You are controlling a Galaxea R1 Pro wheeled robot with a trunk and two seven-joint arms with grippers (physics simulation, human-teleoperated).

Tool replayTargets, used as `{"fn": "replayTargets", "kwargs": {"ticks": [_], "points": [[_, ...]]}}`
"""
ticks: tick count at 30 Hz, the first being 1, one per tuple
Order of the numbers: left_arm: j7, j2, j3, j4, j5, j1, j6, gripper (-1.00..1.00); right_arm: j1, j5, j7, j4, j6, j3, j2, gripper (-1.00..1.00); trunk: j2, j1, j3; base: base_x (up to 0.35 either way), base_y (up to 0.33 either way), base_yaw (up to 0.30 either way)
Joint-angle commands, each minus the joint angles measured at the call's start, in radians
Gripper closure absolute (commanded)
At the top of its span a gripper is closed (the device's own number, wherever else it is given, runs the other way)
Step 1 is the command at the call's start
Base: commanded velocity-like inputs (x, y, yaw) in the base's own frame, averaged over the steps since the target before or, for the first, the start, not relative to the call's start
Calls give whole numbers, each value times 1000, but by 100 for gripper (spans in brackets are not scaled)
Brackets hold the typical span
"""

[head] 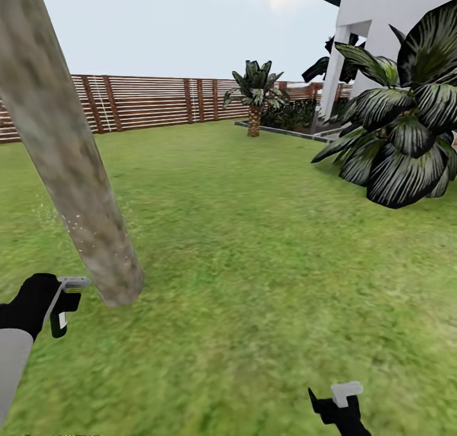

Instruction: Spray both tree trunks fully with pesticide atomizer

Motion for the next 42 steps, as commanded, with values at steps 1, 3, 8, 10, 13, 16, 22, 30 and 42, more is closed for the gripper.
{"fn": "replayTargets", "kwargs": {"ticks": [1,3,8,10,13,16,22,30,42], "points": [[0,0,0,4,-3,0,-8,100,0,0,0,0,0,0,0,-100,0,0,0,72,-2,277],[0,-1,0,6,2,0,-14,100,0,0,0,0,0,0,0,-100,0,0,0,28,-1,277],[-2,-12,3,10,5,14,-17,100,0,0,0,0,0,0,1,-100,0,0,0,10,-12,274],[-1,-31,4,11,2,18,-18,100,0,0,0,0,0,0,1,-100,0,0,0,96,-183,97],[0,-37,5,5,3,28,-18,100,0,1,0,0,0,0,2,-100,0,0,0,122,-229,20],[0,-59,5,-2,5,31,-33,100,0,1,0,0,0,0,2,-100,0,0,0,157,-236,3],[0,-74,7,8,-1,32,-92,100,0,2,0,0,0,0,2,-100,0,0,0,228,-196,85],[0,-71,14,9,2,35,-94,100,0,2,0,0,0,0,3,-100,0,0,0,96,-248,272],[0,-76,14,5,4,35,-94,100,0,2,0,0,0,0,3,-100,0,0,0,148,-265,127]]}}
